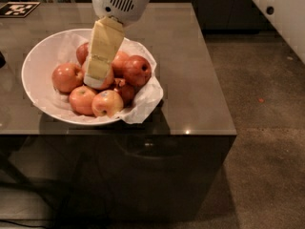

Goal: Pick apple from white bowl

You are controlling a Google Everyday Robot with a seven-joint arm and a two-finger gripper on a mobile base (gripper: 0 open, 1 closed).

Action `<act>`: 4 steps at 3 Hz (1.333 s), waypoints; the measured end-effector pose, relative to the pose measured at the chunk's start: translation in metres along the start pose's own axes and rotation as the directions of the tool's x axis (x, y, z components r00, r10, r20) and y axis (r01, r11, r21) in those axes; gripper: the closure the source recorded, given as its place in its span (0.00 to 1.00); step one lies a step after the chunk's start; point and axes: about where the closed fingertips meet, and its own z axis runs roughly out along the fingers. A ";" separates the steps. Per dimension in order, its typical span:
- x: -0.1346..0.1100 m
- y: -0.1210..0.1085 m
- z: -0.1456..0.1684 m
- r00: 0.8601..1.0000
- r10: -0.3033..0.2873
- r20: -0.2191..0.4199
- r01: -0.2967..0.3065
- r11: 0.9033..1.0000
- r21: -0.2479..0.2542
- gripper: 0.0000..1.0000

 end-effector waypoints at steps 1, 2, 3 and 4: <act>0.004 -0.011 0.024 0.999 0.042 0.016 -0.042 0.999 0.001 0.00; 0.011 -0.031 0.049 0.993 0.119 0.009 -0.119 0.993 0.015 0.00; 0.013 -0.041 0.065 0.983 0.182 -0.004 -0.182 0.983 0.016 0.00; 0.007 -0.034 0.084 0.980 0.199 -0.018 -0.199 0.980 -0.009 0.00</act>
Offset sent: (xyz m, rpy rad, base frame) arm 0.0678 0.0181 -0.0751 0.0196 0.0843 -0.2260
